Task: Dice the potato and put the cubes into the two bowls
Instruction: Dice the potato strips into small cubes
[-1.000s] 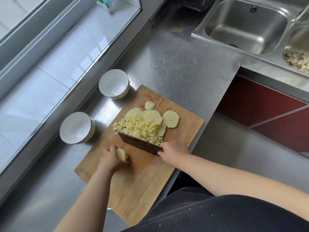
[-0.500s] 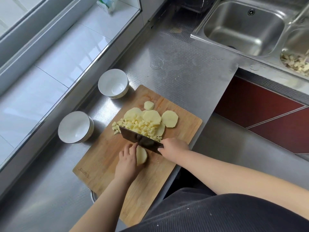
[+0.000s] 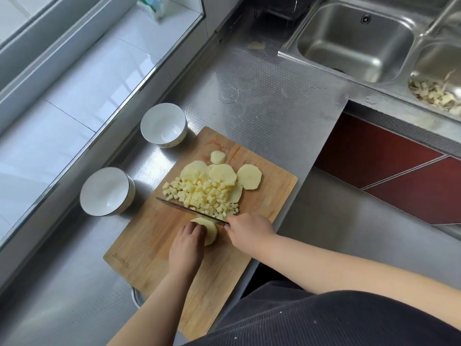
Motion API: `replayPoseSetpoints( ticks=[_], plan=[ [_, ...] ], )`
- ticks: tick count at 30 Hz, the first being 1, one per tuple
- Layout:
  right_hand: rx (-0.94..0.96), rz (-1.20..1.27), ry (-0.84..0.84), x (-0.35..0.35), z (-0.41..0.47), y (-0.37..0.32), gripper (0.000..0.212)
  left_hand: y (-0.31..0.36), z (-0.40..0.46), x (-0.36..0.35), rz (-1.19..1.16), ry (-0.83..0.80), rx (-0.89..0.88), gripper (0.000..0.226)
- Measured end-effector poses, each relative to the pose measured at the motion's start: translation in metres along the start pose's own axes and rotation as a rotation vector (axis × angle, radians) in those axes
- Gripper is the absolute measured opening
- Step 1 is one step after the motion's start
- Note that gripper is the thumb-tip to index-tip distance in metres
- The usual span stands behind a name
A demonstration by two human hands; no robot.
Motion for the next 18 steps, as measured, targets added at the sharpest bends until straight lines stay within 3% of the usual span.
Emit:
replayPoseSetpoints(
  ticks=[6,18],
  plan=[
    [-0.035,-0.090,-0.092,0.000,-0.003,-0.013,0.018,-0.004,0.003,-0.007,-0.026,0.026,0.007,0.021],
    [-0.129,-0.138,-0.144,0.003,0.005,-0.025,0.034,-0.008,0.002,-0.013,-0.068,0.072,-0.018,0.041]
  ],
)
Point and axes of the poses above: each hand's wrist, its own z-axis towards the middle knuckle, its own x-axis out of the back of the hand, y = z × x, the point moved 2 cm from there along z, towards the middle knuckle, and after that the axes turned 15 degrees about -y, right-handed, at the moved point
